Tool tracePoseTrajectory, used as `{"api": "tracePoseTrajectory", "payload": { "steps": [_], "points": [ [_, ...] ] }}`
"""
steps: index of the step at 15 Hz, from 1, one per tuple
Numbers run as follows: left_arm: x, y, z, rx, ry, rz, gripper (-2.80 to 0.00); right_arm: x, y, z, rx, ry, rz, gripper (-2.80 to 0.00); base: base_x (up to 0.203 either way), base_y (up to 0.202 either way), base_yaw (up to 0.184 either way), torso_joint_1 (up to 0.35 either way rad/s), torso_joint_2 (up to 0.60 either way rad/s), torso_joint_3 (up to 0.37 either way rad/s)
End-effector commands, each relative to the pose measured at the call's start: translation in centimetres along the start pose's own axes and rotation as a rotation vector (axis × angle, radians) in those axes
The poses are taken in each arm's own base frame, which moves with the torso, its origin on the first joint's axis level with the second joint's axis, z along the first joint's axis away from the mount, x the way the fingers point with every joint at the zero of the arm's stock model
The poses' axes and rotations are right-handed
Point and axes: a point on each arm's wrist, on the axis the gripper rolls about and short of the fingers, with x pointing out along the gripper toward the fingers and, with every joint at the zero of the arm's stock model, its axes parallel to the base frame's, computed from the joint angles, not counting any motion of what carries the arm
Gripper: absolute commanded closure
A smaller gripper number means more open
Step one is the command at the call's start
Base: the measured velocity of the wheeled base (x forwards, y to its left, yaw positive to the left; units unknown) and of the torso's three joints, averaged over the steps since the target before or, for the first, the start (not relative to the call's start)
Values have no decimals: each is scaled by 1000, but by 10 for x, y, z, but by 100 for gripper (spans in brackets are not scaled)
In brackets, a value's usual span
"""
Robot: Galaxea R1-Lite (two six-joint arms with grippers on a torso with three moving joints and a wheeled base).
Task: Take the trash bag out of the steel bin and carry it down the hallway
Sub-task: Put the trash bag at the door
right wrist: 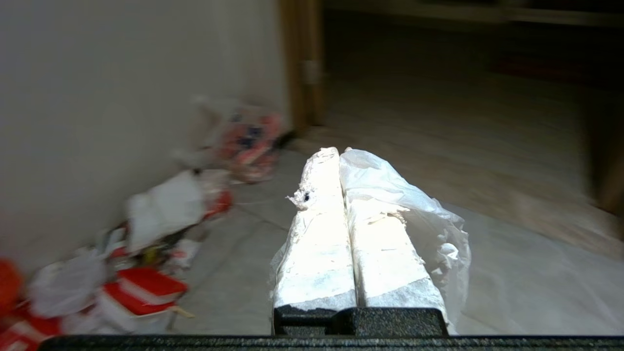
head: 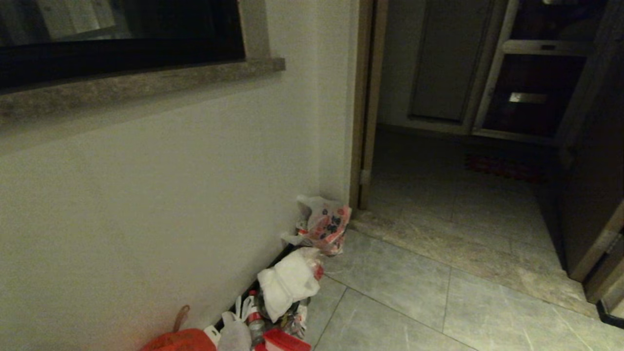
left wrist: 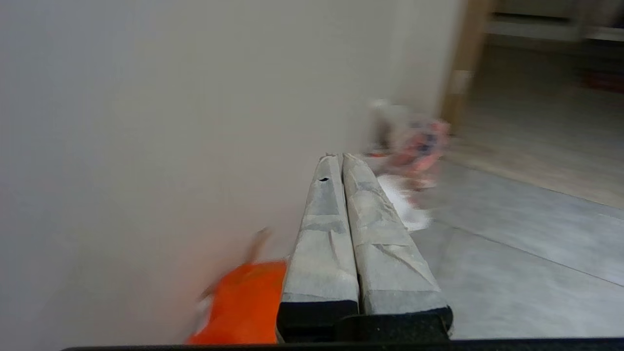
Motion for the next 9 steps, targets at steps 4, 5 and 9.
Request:
{"api": "tracePoseTrajectory", "payload": {
  "steps": [4,5,9],
  "points": [
    [0,0,0,-1,1,2,0,0,0,1,2,-17,0,0,-1,-7,122,3,5,1],
    [0,0,0,-1,1,0,0,0,0,1,0,-17,0,0,0,0,0,0,0,0],
    [0,0,0,0,0,2,0,0,0,1,0,-17,0,0,0,0,0,0,0,0]
  ]
}}
